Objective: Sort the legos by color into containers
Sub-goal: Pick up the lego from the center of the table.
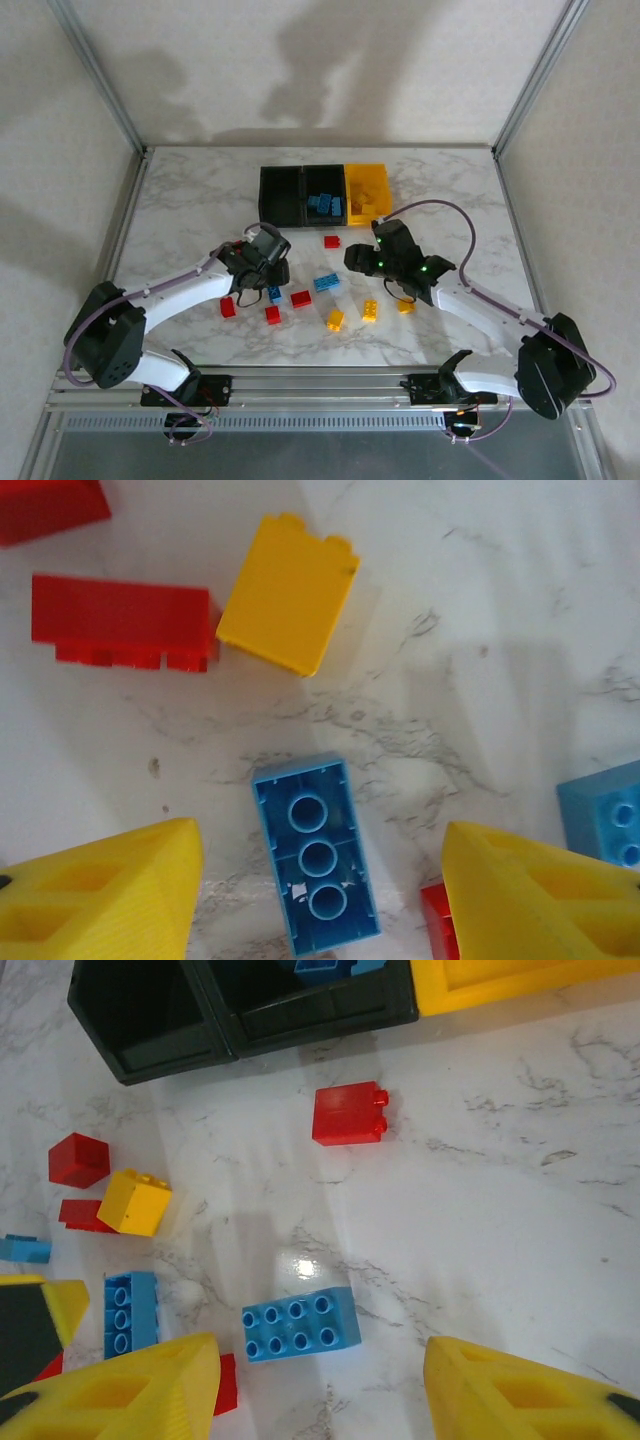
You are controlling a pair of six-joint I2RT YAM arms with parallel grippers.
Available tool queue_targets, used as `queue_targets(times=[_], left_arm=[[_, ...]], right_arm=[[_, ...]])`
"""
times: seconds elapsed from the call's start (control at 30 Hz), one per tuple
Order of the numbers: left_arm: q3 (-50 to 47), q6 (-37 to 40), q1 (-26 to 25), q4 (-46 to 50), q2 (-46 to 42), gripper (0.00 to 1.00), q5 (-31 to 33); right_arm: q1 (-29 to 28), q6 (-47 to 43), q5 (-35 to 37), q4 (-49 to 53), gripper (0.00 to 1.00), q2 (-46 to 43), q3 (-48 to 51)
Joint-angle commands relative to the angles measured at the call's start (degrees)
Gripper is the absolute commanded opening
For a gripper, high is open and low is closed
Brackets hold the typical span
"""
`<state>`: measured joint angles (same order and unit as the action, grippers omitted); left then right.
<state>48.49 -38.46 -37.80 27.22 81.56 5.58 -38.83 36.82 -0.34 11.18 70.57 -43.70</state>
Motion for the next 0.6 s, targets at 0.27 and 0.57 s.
queue_targets(times=[0.27, 0.57], left_arm=[[-2.9, -3.9, -0.4, -5.8, 6.3, 0.66, -1.1], [-1.1, -2.6, -0.8, -5.5, 9.5, 0.38, -0.6]], right_arm=[[-0.7, -0.6, 1.4, -0.9, 0.56, 2.0, -0.6], [-0.7, -0.4, 2.4, -1.0, 0.56, 2.0, -0.2]])
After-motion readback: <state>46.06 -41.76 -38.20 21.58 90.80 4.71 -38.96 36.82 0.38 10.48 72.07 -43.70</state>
